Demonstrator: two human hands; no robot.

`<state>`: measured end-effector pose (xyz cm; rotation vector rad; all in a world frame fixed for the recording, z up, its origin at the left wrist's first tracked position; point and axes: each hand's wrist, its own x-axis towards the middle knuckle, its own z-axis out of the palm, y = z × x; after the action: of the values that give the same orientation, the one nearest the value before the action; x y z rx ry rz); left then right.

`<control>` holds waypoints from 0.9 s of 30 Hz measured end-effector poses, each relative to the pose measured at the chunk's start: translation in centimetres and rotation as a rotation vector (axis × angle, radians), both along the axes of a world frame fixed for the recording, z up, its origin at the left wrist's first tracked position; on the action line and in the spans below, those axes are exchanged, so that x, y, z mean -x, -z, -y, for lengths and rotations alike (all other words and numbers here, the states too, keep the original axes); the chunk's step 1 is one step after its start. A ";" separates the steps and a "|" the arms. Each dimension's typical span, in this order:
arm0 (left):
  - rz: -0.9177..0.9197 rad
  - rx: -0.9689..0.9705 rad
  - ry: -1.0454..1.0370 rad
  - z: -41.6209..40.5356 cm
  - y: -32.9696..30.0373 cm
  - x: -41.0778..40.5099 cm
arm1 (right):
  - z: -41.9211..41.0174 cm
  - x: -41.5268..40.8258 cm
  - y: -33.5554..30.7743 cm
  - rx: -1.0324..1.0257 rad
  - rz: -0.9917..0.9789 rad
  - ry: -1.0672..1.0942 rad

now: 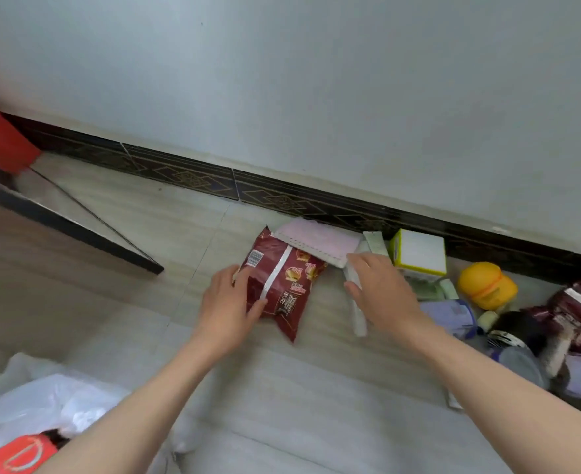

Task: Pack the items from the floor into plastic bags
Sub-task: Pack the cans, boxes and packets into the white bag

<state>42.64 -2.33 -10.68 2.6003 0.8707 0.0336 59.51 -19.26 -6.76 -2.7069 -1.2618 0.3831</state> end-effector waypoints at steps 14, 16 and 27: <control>0.073 0.896 -0.573 -2.7 2.8 -4.4 | -3.7 -2.3 4.2 -0.133 0.256 -0.103; 0.117 0.903 -0.583 -2.5 2.4 -4.5 | -3.9 -2.6 3.5 -0.161 0.279 -0.073; 0.084 0.447 -0.423 0.8 -2.1 -4.3 | -1.8 -0.4 -4.4 -0.323 0.227 0.069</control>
<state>46.98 -3.10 -8.55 1.9600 1.2234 0.0579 59.93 -17.47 -2.35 -2.5567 -1.1593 -0.1306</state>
